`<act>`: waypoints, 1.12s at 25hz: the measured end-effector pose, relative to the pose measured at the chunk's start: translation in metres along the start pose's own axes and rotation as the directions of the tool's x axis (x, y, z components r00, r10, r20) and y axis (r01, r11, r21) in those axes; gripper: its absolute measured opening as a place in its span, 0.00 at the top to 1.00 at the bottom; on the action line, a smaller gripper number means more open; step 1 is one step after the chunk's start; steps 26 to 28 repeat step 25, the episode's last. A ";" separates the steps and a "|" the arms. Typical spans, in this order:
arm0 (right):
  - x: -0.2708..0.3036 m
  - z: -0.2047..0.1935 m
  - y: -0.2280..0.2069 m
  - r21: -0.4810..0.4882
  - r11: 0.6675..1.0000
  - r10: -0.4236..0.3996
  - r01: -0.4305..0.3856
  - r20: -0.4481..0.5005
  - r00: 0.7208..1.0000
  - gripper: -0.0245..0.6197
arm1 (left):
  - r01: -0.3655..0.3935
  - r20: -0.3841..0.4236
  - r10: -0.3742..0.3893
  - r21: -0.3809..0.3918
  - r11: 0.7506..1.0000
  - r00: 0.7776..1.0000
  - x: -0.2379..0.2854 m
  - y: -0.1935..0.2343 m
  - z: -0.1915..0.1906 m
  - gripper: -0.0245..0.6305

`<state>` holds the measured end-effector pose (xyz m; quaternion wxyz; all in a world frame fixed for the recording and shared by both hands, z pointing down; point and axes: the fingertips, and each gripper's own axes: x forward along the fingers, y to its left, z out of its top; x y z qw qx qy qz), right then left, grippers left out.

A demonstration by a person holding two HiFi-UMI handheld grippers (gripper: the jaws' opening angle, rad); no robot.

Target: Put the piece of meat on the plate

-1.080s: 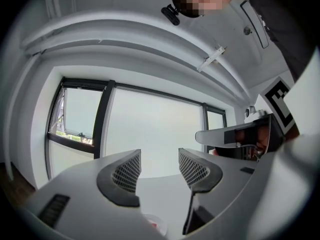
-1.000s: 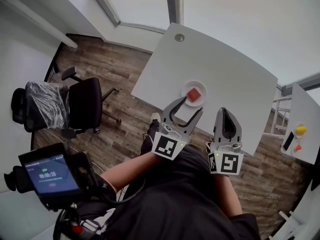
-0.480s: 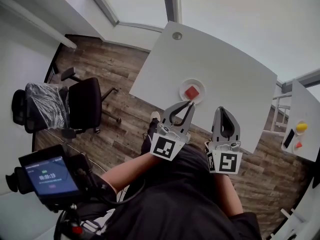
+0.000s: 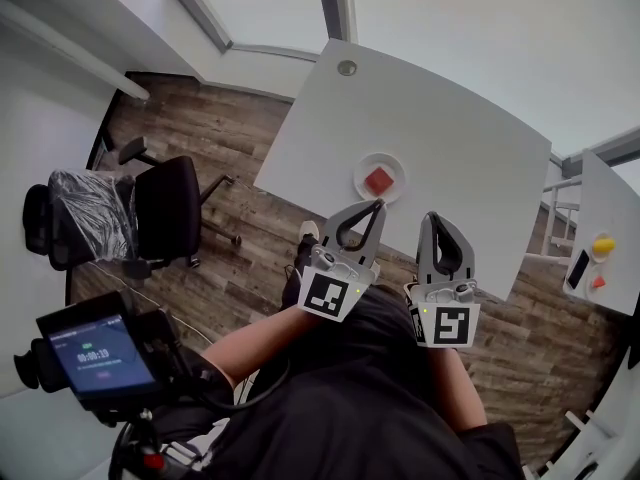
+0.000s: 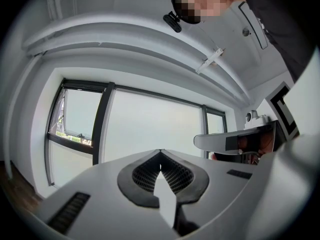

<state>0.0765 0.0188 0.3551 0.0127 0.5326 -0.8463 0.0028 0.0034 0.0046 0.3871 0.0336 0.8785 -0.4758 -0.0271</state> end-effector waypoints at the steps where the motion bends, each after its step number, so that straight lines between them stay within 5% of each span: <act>1: 0.000 0.000 0.001 0.000 1.000 0.003 -0.003 0.002 1.000 0.96 | -0.002 0.000 0.002 0.002 1.000 1.000 0.000 0.000 0.000 0.96; 28: 0.007 -0.001 0.006 -0.012 1.000 0.025 -0.025 0.006 1.000 0.96 | -0.036 -0.016 0.036 -0.004 0.999 0.999 -0.001 0.008 -0.007 0.96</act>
